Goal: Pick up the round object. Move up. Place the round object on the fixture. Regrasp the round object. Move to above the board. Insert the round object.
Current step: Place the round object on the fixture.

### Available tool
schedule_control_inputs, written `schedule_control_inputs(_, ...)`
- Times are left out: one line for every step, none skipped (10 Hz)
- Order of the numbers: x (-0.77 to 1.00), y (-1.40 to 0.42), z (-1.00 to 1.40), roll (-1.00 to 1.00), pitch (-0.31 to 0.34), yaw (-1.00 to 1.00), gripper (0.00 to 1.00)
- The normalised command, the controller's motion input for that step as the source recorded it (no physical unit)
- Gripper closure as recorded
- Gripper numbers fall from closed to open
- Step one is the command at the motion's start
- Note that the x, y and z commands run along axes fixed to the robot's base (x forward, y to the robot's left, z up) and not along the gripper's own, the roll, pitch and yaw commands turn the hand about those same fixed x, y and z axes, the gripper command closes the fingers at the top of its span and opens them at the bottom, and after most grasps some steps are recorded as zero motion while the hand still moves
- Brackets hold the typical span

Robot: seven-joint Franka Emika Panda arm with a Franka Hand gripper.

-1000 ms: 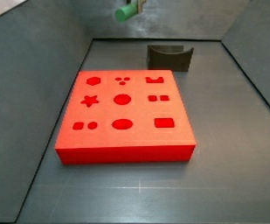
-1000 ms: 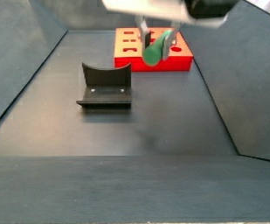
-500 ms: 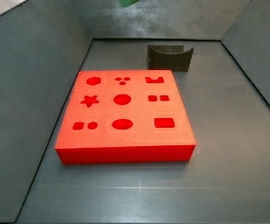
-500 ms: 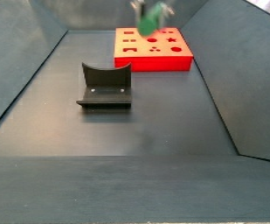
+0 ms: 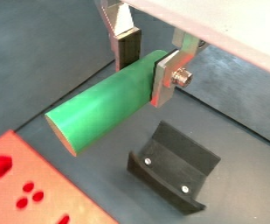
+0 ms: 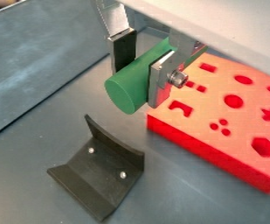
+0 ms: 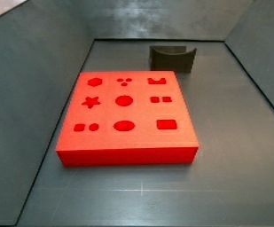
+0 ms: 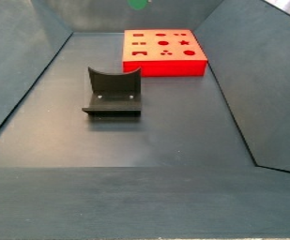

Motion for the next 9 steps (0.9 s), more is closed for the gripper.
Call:
schedule_control_inputs(0.55,-0.05,0.04,-0.03,0.130,0.26,1.00)
schedule_control_inputs(0.40,-0.05,0.03,-0.03,0.151,0.12,1.00)
schedule_control_inputs(0.31,-0.03,0.02,-0.03,0.153,0.07,1.00)
schedule_control_inputs(0.23,-0.02,0.01,-0.03,0.151,0.05,1.00)
schedule_control_inputs(0.46,1.00,-0.61,-1.00,0.167,0.18,1.00)
schedule_control_inputs(0.39,1.00,-0.60,-1.00,0.165,0.17,1.00)
schedule_control_inputs(0.38,0.92,-0.44,-1.00,0.151,0.12,1.00)
schedule_control_inputs(0.31,0.74,-0.25,-1.00,0.151,0.10,1.00)
schedule_control_inputs(0.18,0.50,-0.10,-1.00,0.196,0.07,1.00)
